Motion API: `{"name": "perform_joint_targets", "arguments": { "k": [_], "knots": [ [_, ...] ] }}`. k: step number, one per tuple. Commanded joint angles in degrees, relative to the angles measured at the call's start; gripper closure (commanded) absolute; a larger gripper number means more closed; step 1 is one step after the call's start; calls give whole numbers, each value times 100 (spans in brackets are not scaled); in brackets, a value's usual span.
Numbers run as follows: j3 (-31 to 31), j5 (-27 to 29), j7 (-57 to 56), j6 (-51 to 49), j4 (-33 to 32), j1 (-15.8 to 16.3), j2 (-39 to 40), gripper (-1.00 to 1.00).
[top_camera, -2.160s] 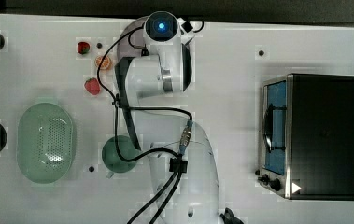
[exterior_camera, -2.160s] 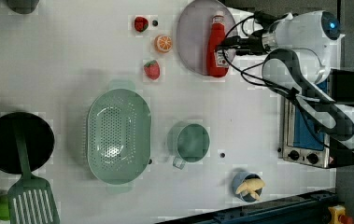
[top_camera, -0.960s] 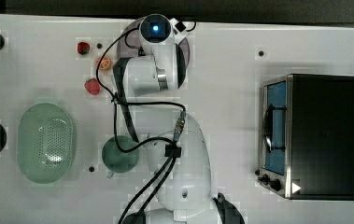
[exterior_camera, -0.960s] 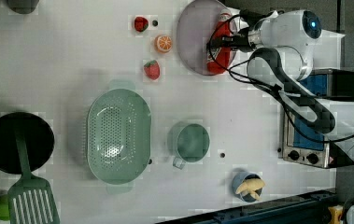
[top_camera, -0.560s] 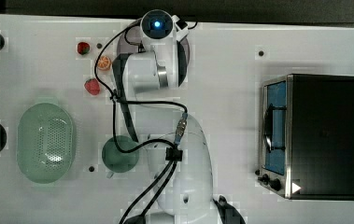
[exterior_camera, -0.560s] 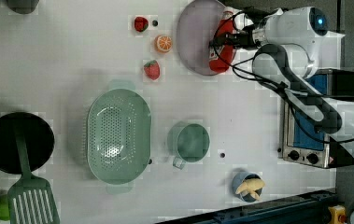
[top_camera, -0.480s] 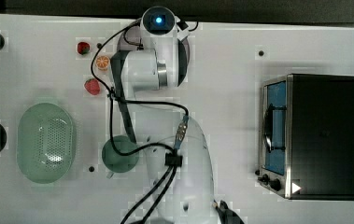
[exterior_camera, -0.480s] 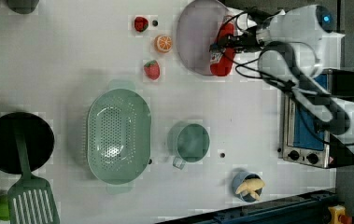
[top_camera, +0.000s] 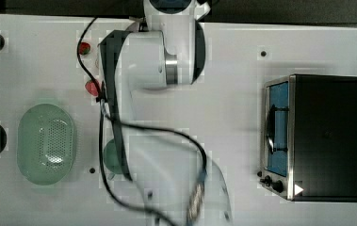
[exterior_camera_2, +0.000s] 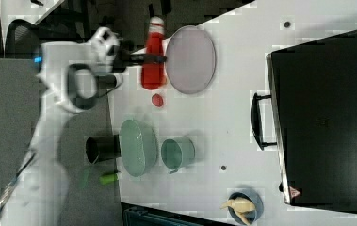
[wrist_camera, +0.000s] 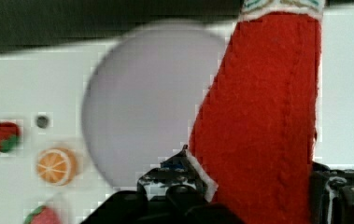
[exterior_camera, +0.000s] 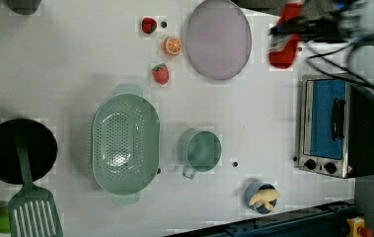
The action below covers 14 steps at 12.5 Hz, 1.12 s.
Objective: Pick ketchup from plate and place it on table.
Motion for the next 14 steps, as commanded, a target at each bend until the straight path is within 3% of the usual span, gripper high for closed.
{"name": "perform_joint_targets", "arguments": {
  "k": [1,8,14],
  "knots": [
    [28,37,-162,-324,-612,-373,-904,-18],
    [-111,66,-151,-168,-3158,-646,-2660,-18],
    [-225,96,-148,1276,-4602,-647,-2659,-18]
  ]
}}
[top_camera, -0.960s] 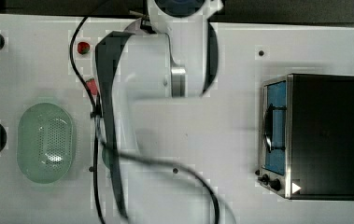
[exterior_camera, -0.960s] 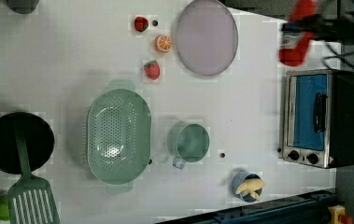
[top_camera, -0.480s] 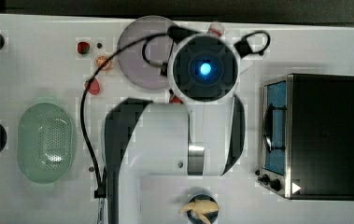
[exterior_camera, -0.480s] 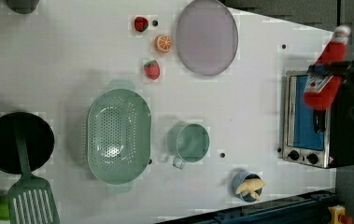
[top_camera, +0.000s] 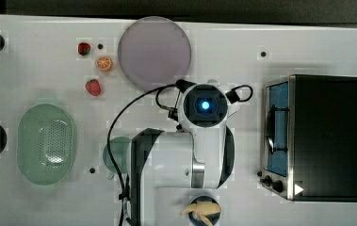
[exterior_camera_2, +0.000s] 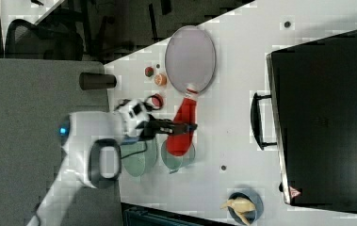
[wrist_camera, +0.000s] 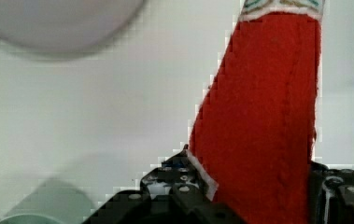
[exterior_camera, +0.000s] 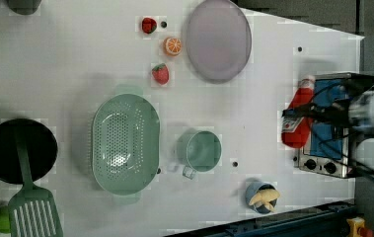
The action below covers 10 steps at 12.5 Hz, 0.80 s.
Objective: Pick ketchup from plate and place it on table.
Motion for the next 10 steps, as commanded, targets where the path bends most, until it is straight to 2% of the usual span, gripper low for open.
{"name": "perform_joint_targets", "arguments": {
  "k": [1,5,6,9,10],
  "knots": [
    [-45,41,-133,681,-371,-75,82,-18],
    [-39,40,-131,1127,-503,-73,808,-18],
    [-28,40,-132,1255,-505,-74,975,-23],
    [8,40,-130,1603,-497,-73,1165,-86],
    [14,40,-127,1588,-481,-72,1088,-100]
  ]
}}
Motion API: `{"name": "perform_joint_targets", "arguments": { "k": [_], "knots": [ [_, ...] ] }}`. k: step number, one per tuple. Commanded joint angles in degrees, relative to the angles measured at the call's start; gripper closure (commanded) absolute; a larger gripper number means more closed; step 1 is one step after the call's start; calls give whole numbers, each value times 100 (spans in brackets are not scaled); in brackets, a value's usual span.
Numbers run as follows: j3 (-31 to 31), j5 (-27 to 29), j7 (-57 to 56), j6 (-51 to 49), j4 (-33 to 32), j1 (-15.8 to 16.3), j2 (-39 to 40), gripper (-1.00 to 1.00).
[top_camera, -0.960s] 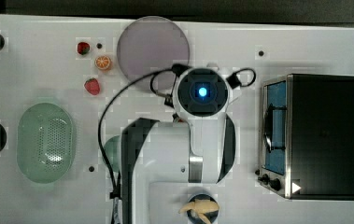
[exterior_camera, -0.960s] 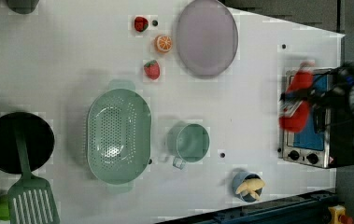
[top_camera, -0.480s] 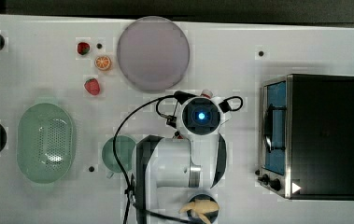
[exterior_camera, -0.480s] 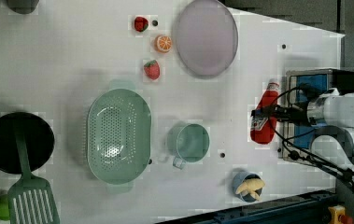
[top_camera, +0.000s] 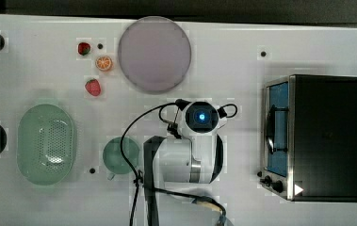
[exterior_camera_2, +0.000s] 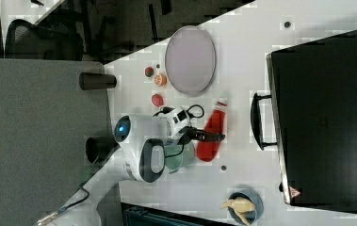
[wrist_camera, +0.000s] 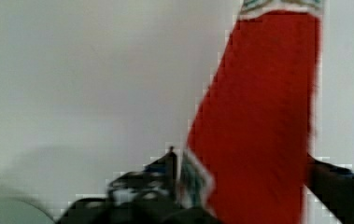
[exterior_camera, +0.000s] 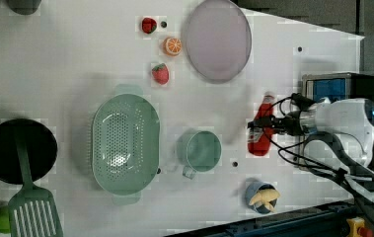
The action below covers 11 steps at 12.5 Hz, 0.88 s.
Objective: Pick ketchup from plate and place it on table.
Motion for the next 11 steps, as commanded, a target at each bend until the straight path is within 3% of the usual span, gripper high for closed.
{"name": "perform_joint_targets", "arguments": {
  "k": [1,6,11],
  "knots": [
    [18,23,-121,143,85,-9,-421,-100],
    [24,23,805,-338,433,-3,-1595,-100],
    [54,23,2596,-3020,1606,-2,-2490,-100]
  ]
}}
